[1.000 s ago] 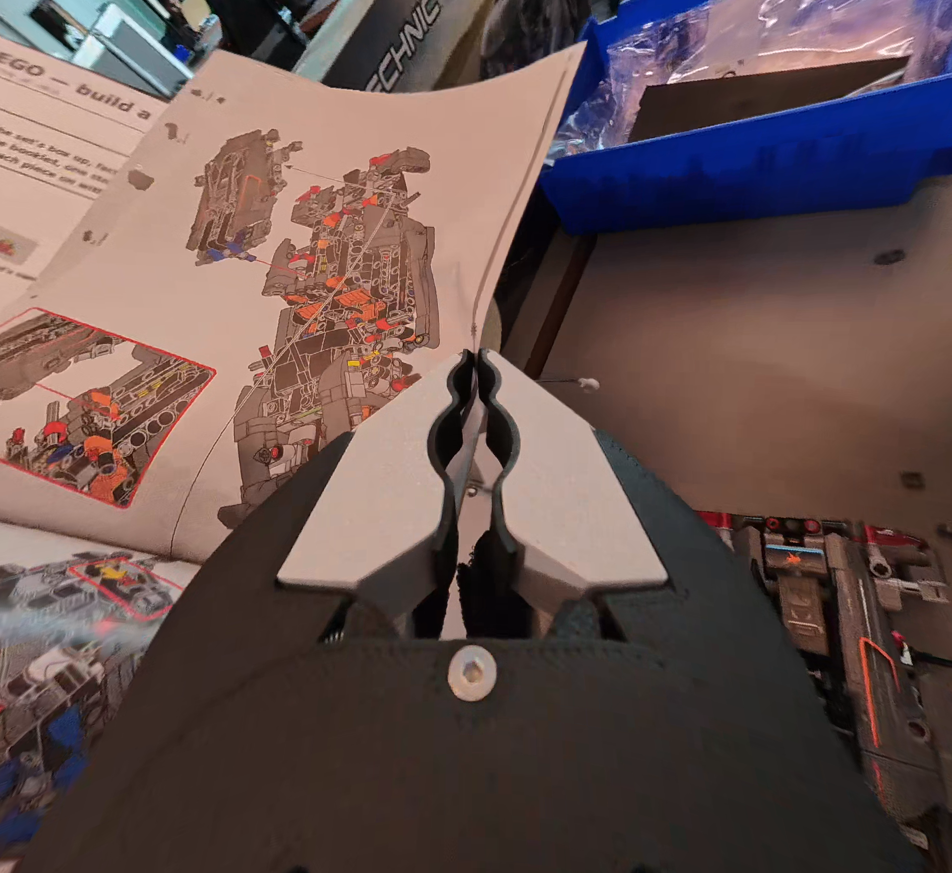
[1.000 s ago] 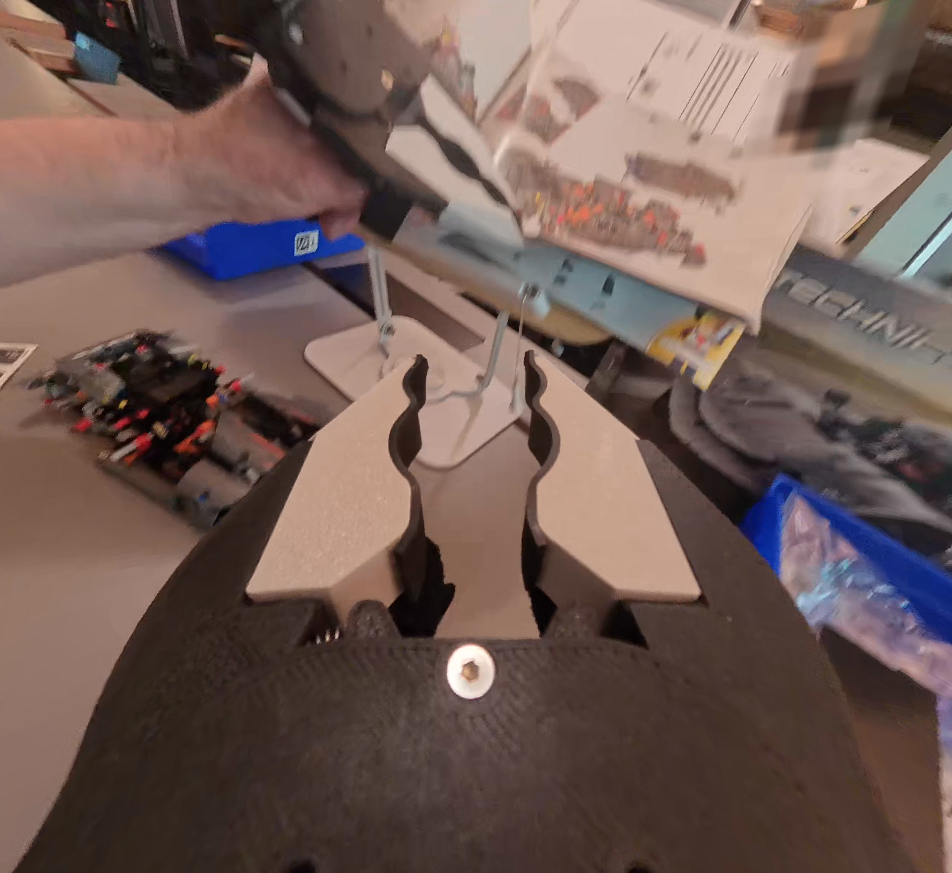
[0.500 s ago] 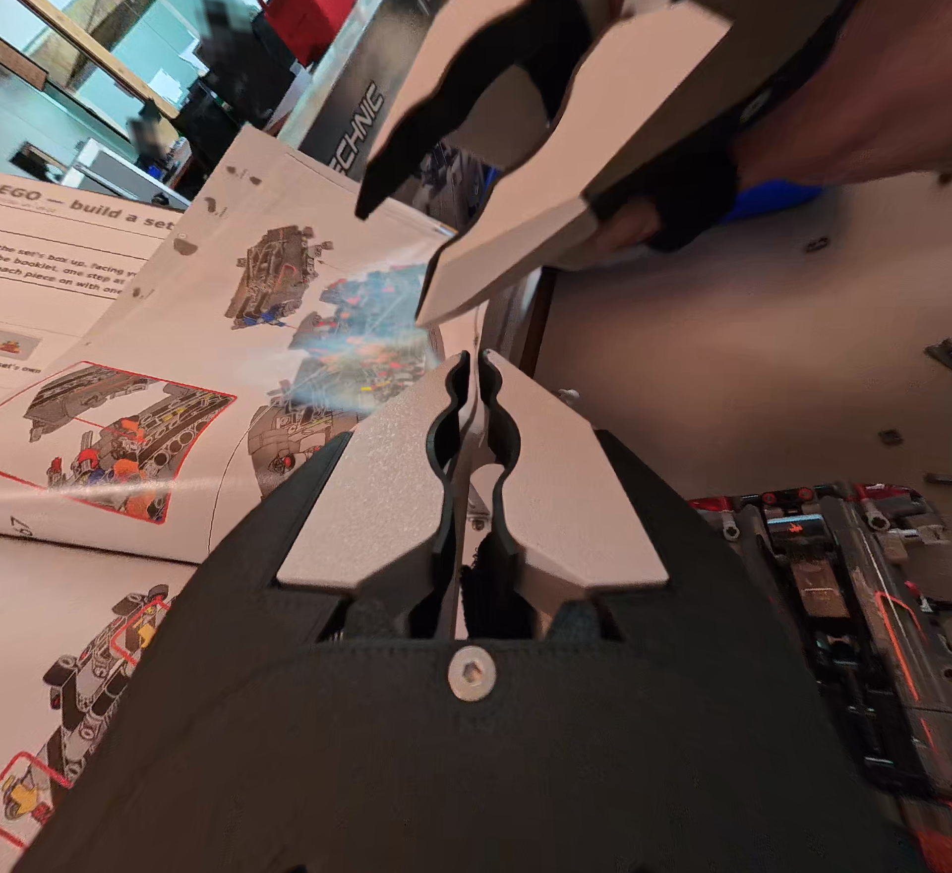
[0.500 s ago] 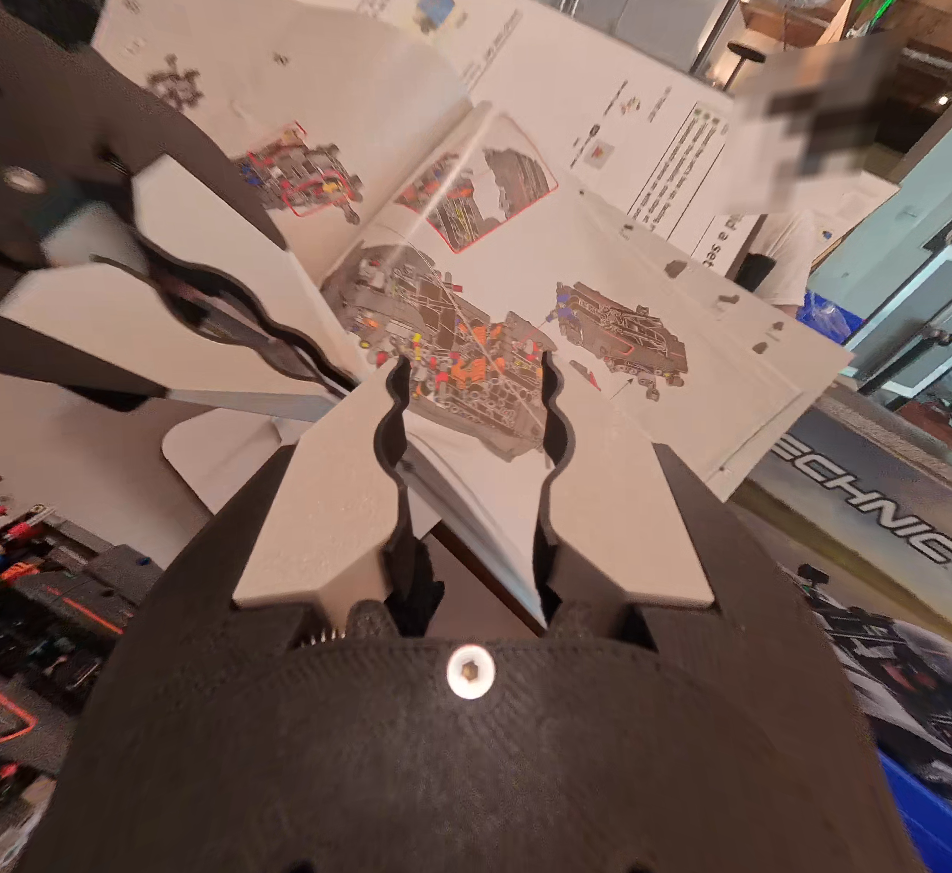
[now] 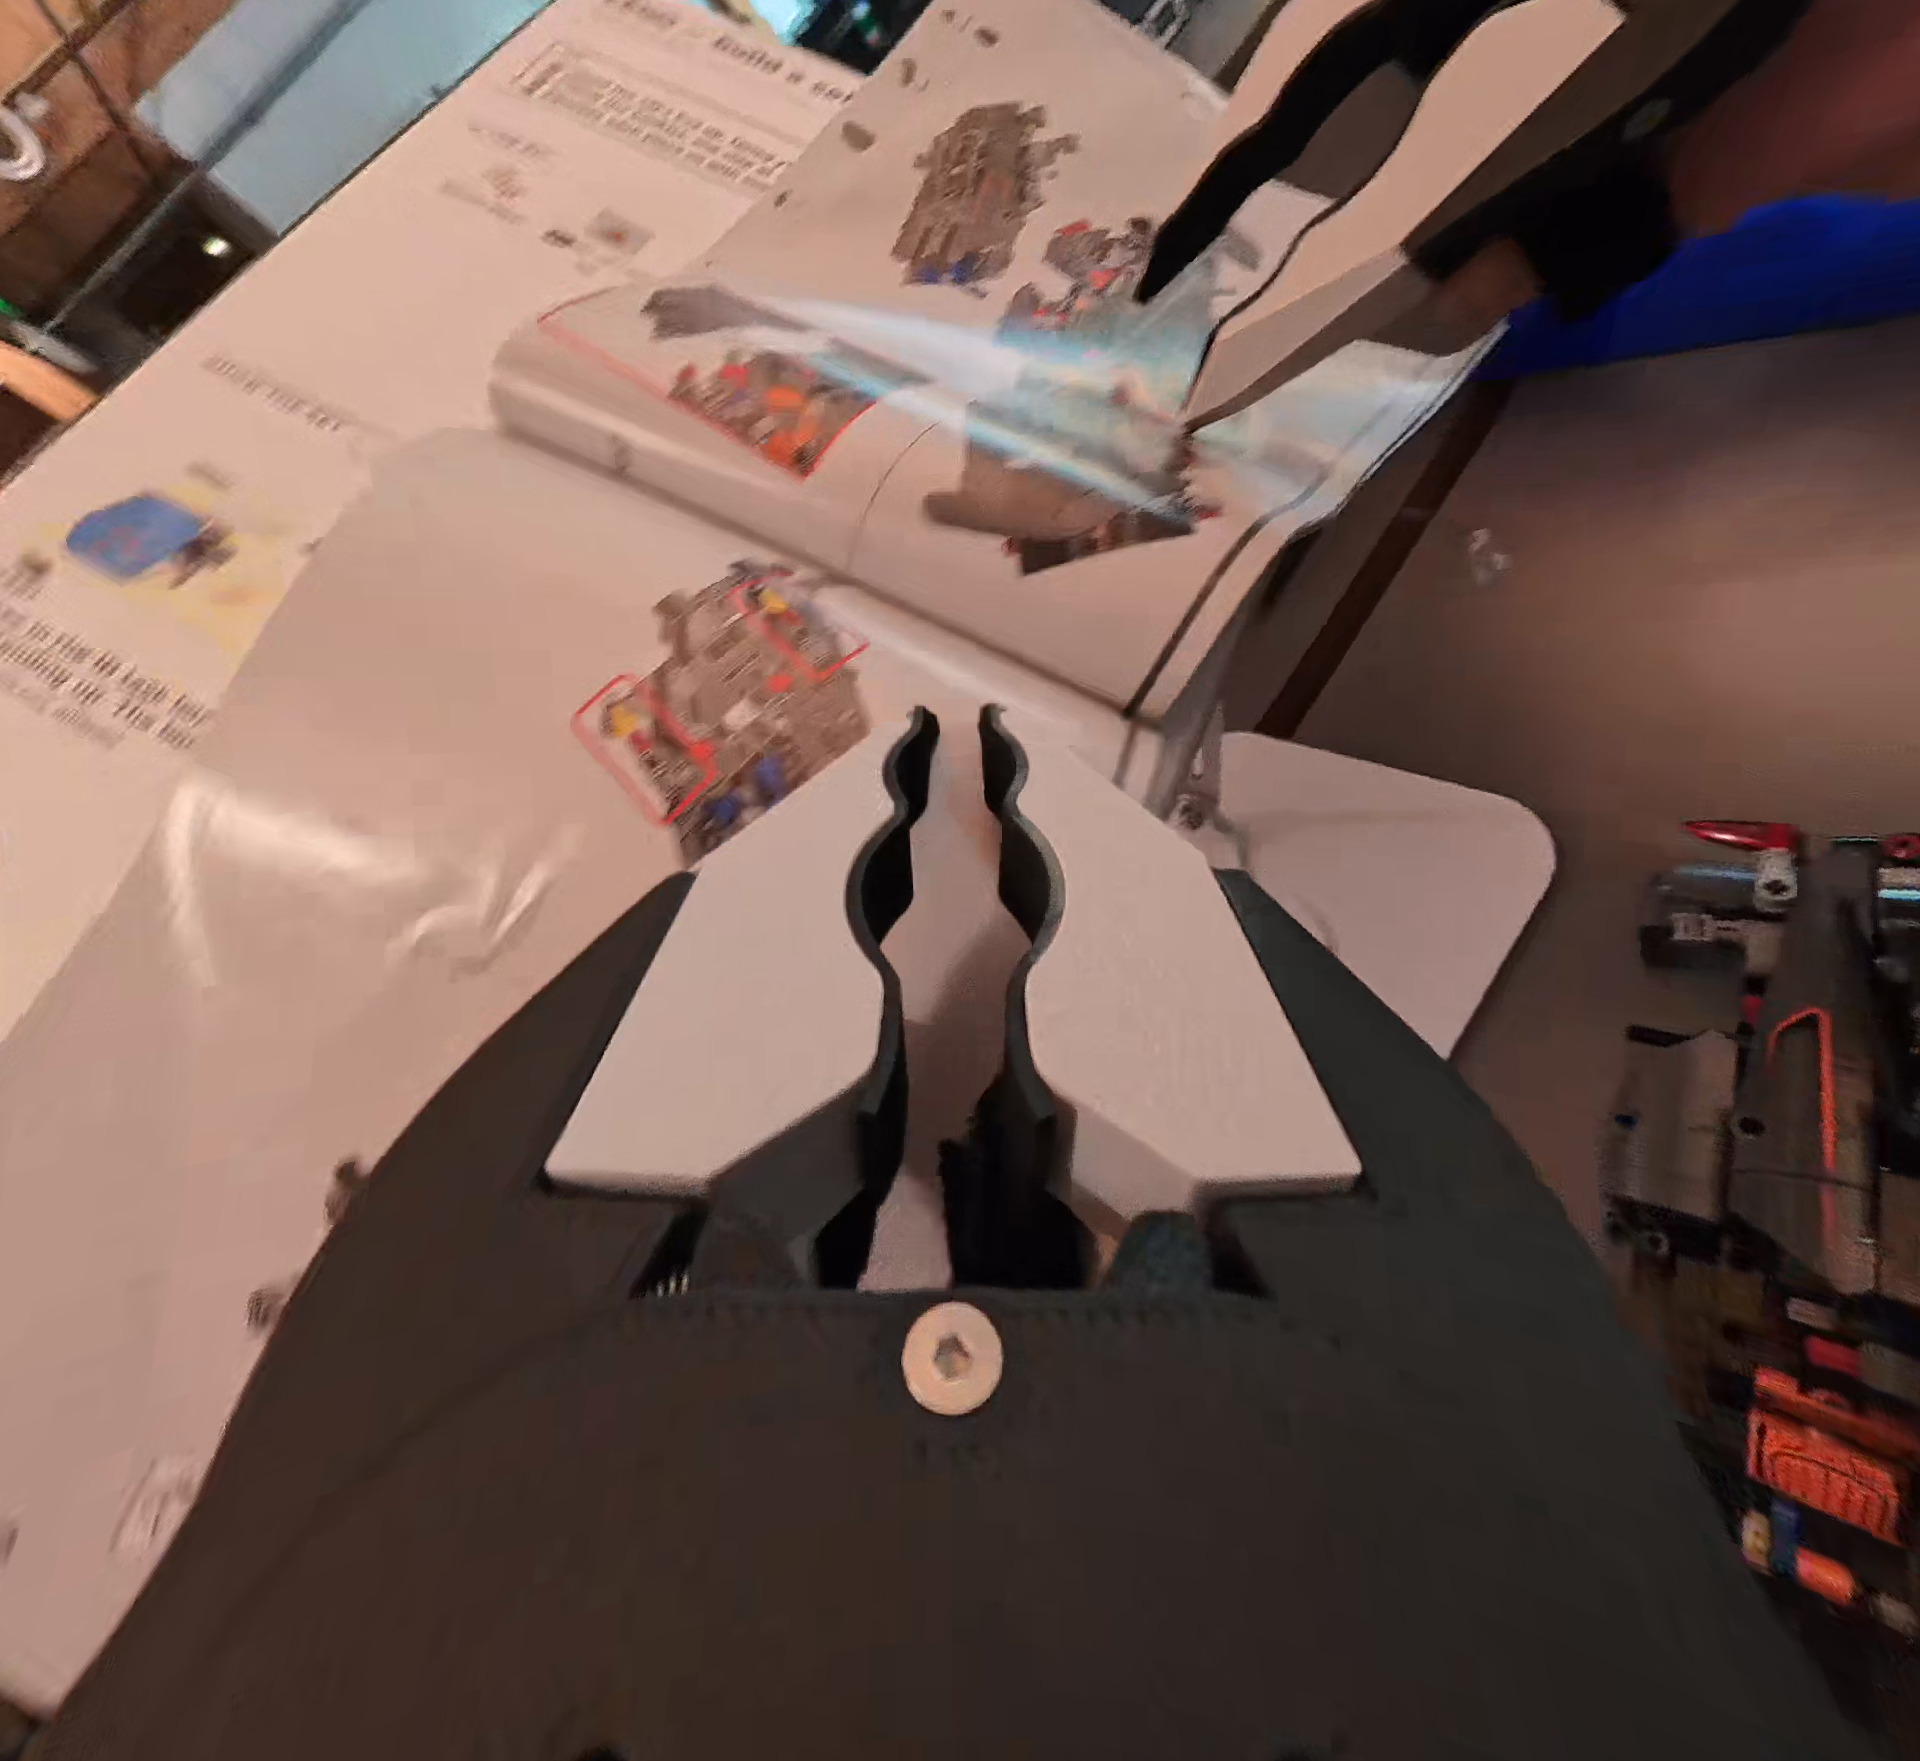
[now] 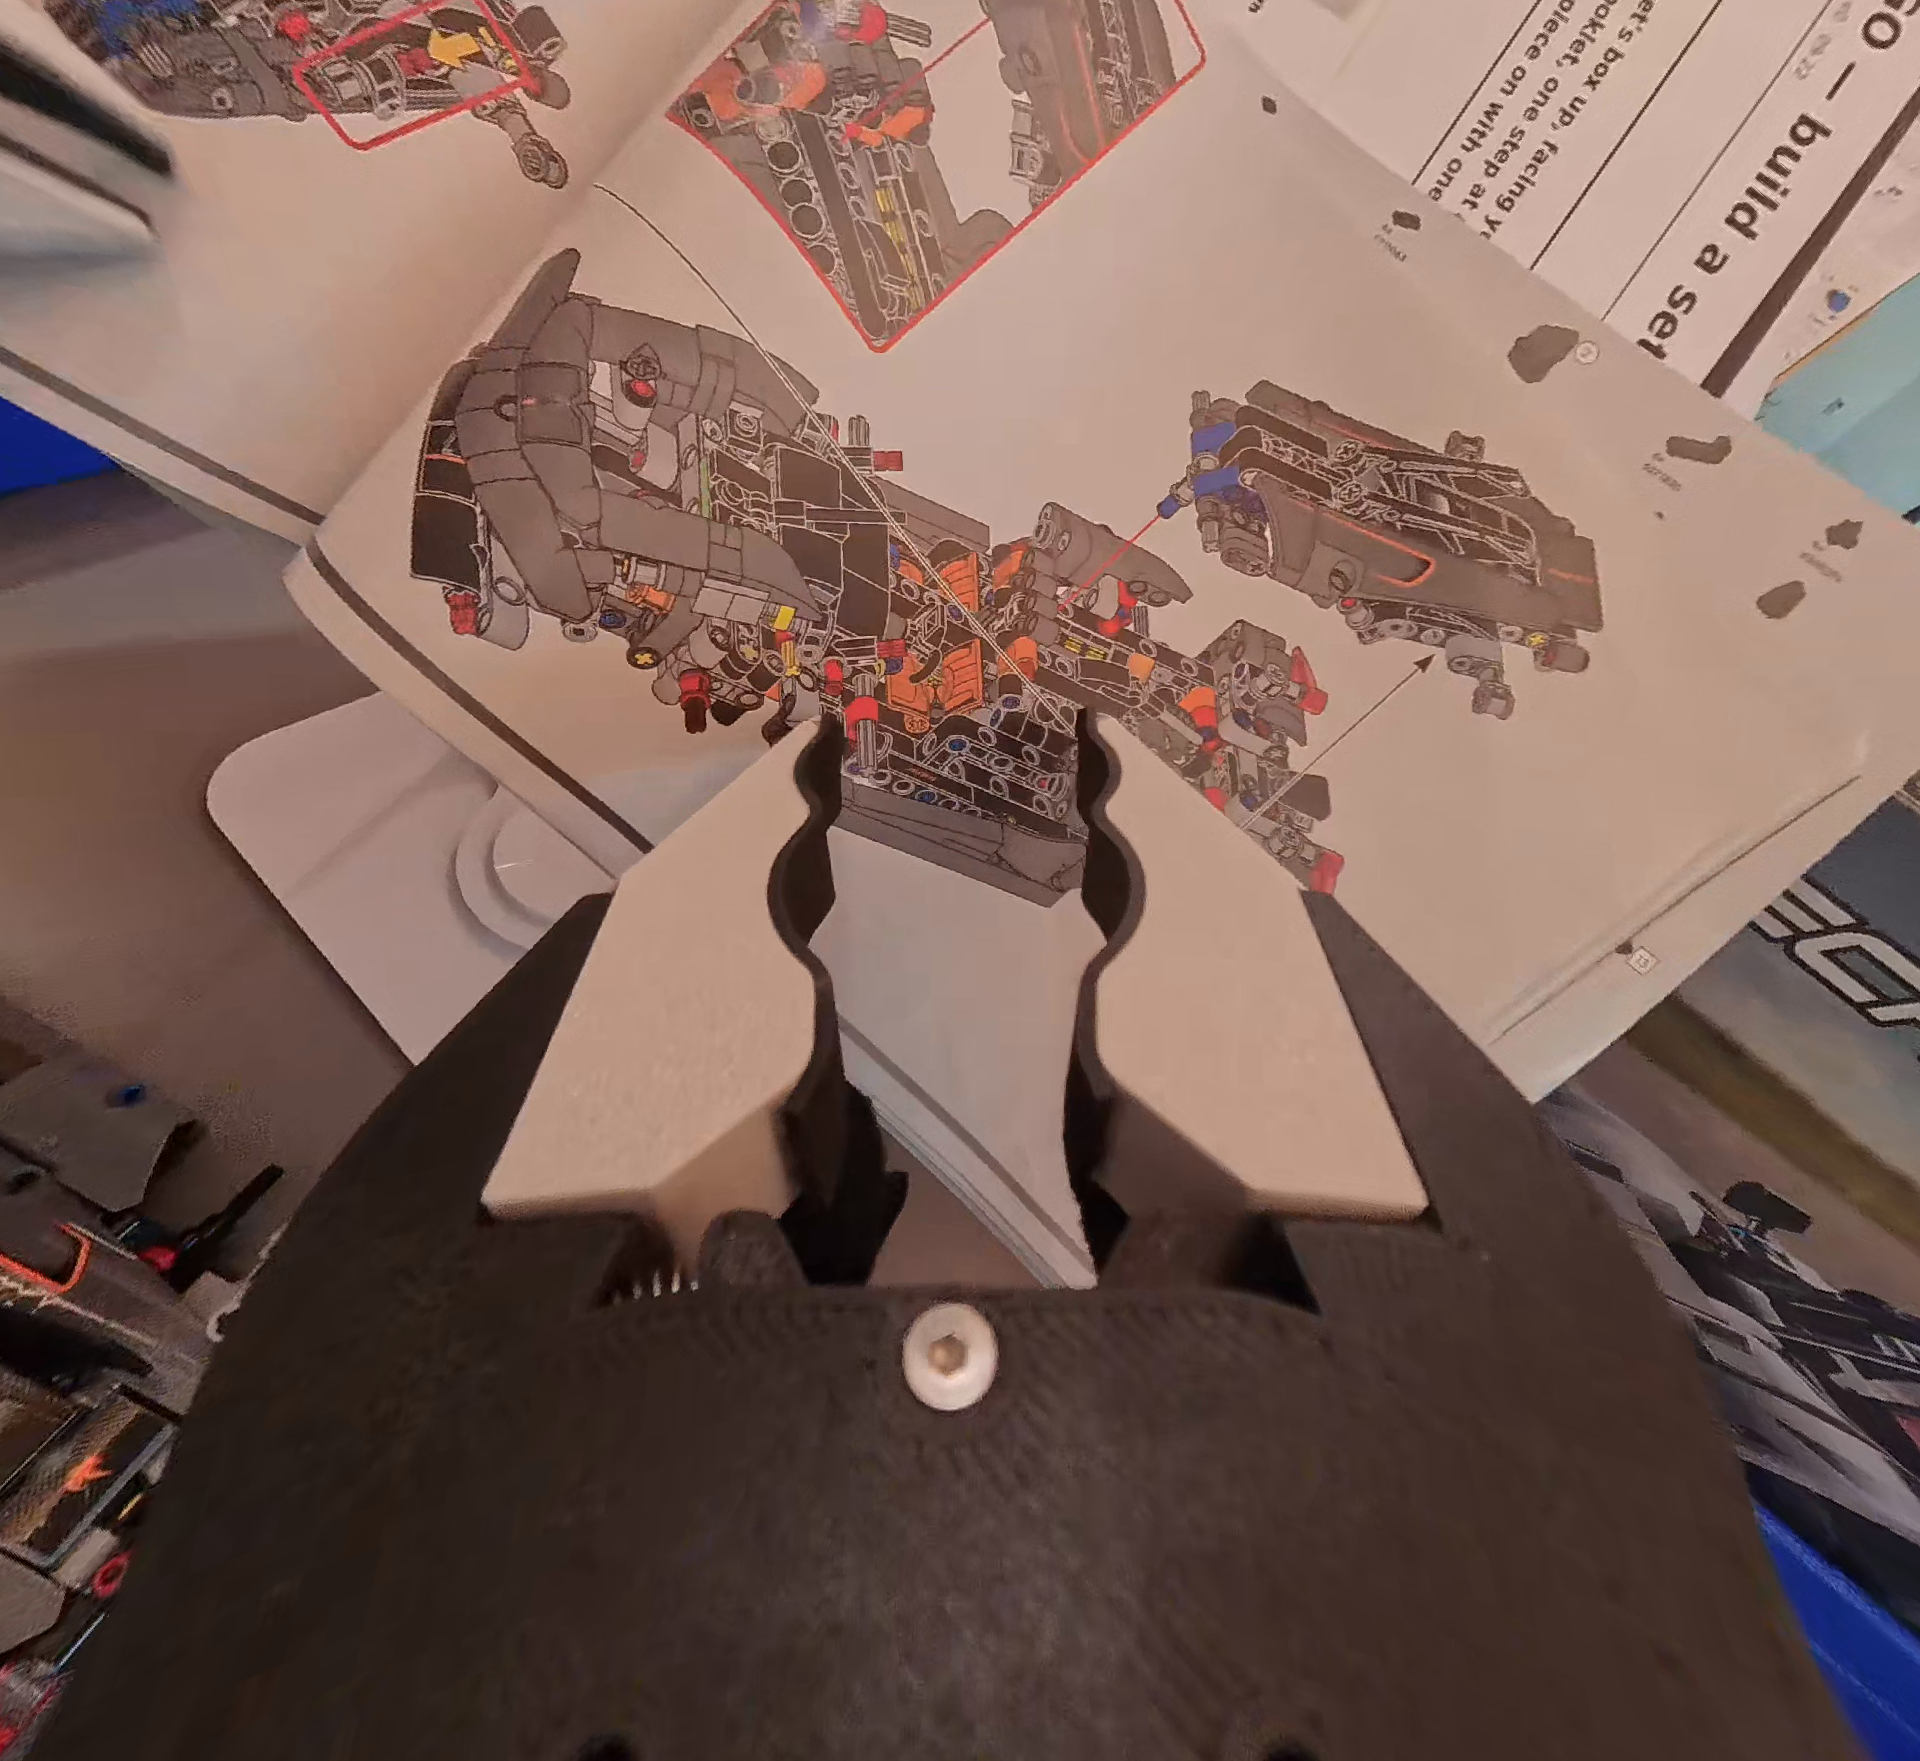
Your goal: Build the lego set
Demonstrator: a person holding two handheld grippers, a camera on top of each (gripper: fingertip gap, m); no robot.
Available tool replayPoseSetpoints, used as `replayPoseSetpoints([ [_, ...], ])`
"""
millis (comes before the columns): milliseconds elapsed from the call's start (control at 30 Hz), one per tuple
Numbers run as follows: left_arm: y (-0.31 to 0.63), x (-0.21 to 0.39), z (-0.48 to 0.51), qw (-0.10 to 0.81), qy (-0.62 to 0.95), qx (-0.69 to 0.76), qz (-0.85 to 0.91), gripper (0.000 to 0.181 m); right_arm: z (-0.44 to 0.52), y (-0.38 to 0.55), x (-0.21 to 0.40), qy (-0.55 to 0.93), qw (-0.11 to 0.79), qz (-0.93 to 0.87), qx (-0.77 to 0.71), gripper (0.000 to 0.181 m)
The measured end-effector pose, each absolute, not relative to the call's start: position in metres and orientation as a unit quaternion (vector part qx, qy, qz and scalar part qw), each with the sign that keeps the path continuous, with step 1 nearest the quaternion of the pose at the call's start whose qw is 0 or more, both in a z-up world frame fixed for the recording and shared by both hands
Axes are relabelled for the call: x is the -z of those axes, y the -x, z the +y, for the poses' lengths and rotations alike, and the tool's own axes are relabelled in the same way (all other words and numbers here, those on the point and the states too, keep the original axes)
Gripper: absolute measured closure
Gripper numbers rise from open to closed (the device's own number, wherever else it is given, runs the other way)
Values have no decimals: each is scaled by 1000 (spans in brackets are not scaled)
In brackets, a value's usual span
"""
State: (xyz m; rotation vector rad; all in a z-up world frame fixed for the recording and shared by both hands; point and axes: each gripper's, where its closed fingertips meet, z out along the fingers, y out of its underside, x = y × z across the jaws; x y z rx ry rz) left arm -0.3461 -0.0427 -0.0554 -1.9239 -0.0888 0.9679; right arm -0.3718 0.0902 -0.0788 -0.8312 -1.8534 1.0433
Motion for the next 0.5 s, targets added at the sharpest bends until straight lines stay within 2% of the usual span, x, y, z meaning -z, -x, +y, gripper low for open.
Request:
replayPoseSetpoints([
  [133, 364, 40, -111, 480, 754, -426, -144, 156, 95, 369, 74, 322, 429, -742, -402, 136],
  [400, 393, 35, -209, 544, 688, -335, -344, 97, 78, 345, 35, 269, 489, -724, -406, 133],
  [500, 406, 35, -222, 565, 668, -307, -375, 92, 48, 332, 26, 221, 478, -741, -417, 131],
])
